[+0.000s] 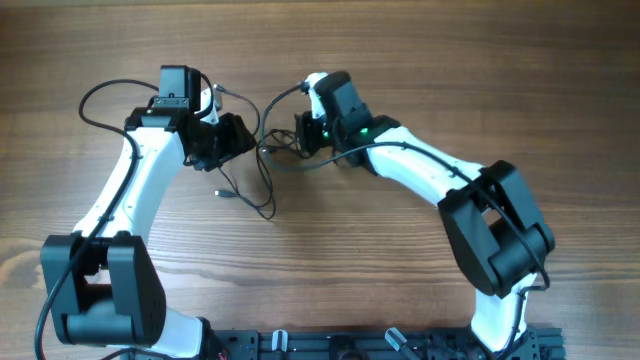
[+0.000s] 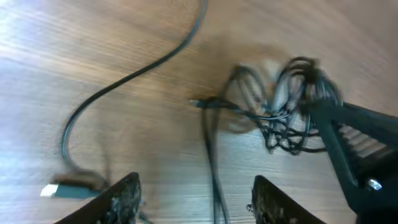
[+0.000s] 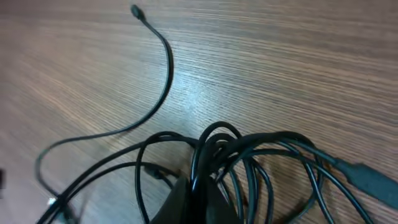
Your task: Untangle cables
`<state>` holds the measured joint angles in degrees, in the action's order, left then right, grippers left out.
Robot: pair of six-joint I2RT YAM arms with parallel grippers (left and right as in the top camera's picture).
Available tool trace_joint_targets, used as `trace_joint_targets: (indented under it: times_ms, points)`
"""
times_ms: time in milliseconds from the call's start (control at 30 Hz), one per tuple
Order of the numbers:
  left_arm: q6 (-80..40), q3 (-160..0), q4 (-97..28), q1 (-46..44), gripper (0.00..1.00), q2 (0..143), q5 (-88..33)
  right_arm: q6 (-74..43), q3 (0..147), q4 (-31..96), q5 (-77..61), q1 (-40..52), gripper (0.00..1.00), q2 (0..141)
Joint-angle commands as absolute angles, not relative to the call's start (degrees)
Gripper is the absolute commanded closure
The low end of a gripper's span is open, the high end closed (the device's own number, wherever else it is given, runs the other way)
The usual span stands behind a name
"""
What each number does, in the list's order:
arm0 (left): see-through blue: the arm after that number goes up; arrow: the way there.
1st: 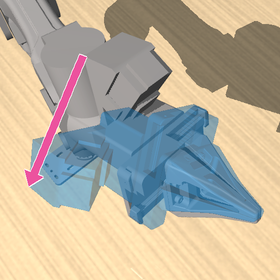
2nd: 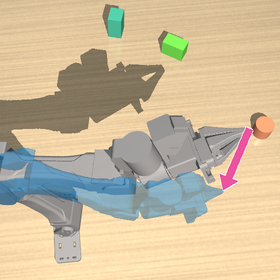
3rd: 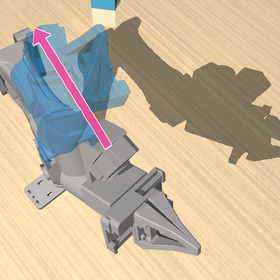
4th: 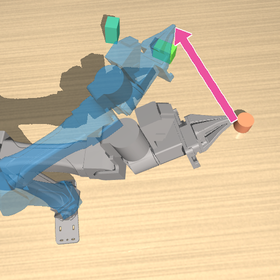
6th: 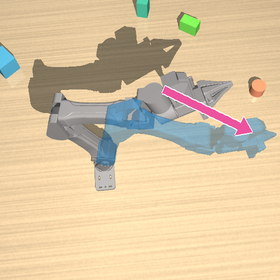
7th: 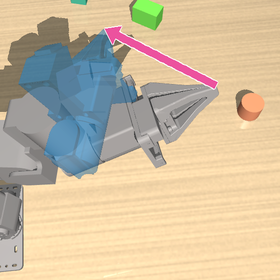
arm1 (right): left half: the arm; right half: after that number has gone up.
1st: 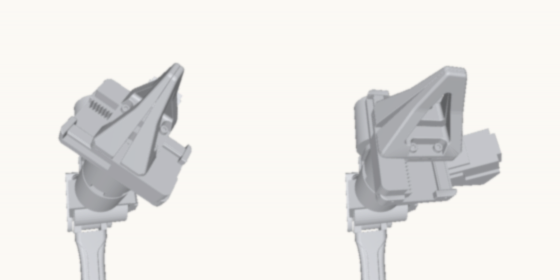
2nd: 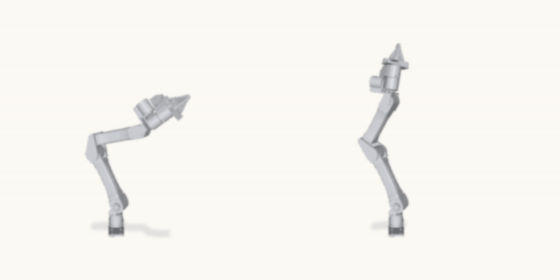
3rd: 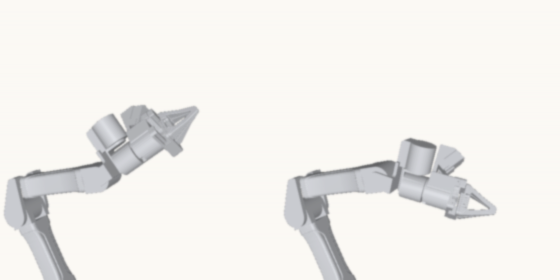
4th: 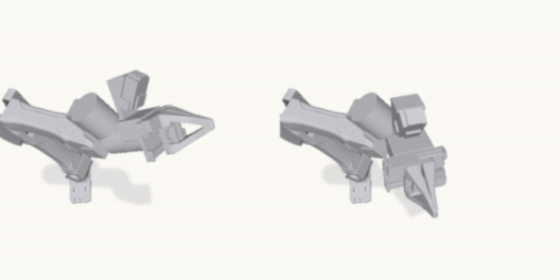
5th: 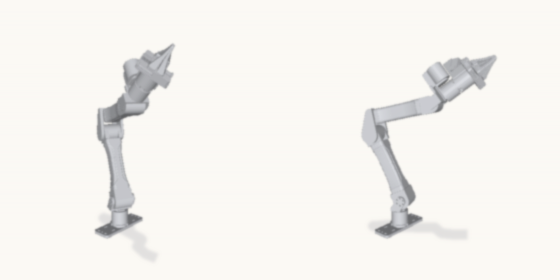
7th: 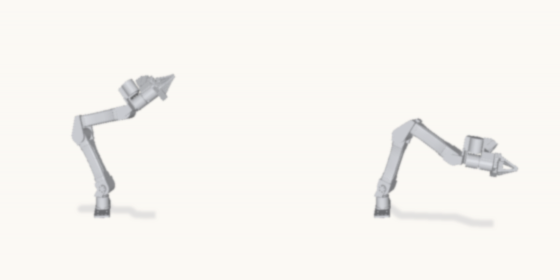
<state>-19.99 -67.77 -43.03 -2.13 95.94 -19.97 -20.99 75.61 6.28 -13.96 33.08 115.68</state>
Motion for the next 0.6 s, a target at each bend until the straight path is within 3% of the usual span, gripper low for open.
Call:
trace_joint_targets:
  times_ms: [0, 133, 233, 400, 433, 467, 567]
  points:
    - [-15.18, -67.4, -38.83, -2.11, 0.38, 95.81, -33.15, -26.55, 75.75, 5.85, -32.16, 27.92, 0.95, 116.14]
    - [-16.49, -67.4, -32.49, -2.13, 0.32, 95.81, -44.05, -27.11, 75.75, 0.93, -62.61, 21.28, 0.96, 116.14]
    - [-18.92, -67.4, -30.33, -2.13, 0.31, 95.81, -44.36, -27.68, 75.75, -2.63, -71.79, 20.75, 0.96, 116.14]
    - [-18.48, -67.4, -29.32, -2.13, 0.34, 95.81, -47.83, -35.07, 75.72, -8.62, -73.3, 20.75, 0.96, 116.14]
    - [-18.48, -67.4, -29.56, -2.13, 0.43, 95.81, -48.51, -36.42, 75.72, -8.6, -71.02, 20.75, 0.96, 116.14]
    - [-18.48, -67.4, -29.85, -2.13, 0.46, 95.81, -48.62, -36.53, 75.72, -8.25, -67.68, 20.75, 0.96, 116.14]
    - [-18.48, -67.4, -29.98, -2.87, 0.45, 95.81, -48.36, -37.69, 75.72, -4.03, -55.4, 20.78, 0.96, 116.14]
